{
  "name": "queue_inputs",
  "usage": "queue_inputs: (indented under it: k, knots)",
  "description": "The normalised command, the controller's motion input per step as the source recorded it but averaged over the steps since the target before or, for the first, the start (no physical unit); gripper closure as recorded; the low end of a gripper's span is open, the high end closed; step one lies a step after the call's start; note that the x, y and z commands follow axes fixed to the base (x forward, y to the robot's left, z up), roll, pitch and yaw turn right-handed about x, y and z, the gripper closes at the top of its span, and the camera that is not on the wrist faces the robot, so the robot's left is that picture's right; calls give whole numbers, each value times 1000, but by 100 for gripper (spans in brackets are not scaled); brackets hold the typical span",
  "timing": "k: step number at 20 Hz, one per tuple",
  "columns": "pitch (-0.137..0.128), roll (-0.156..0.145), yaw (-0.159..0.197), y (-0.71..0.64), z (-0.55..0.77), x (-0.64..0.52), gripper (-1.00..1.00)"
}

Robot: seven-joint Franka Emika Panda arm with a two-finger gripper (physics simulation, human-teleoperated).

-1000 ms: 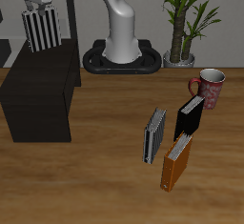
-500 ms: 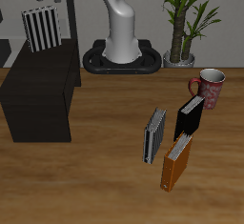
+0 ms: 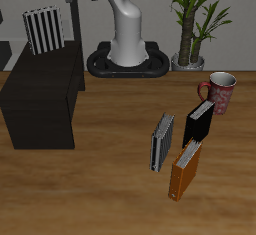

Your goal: Place the right striped book upright on top of the shelf and place the red mug on top of the shelf

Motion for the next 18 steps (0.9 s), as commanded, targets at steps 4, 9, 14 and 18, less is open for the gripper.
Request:
queue_inputs:
  k: [4,9,14,18]
  knots:
    - [17,6,83,396,151,262,-100]
    - [37,-20,141,688,-14,617,-100]
    - [28,-61,75,618,-295,200,-100]
    - [69,5,45,605,-268,-45,-100]
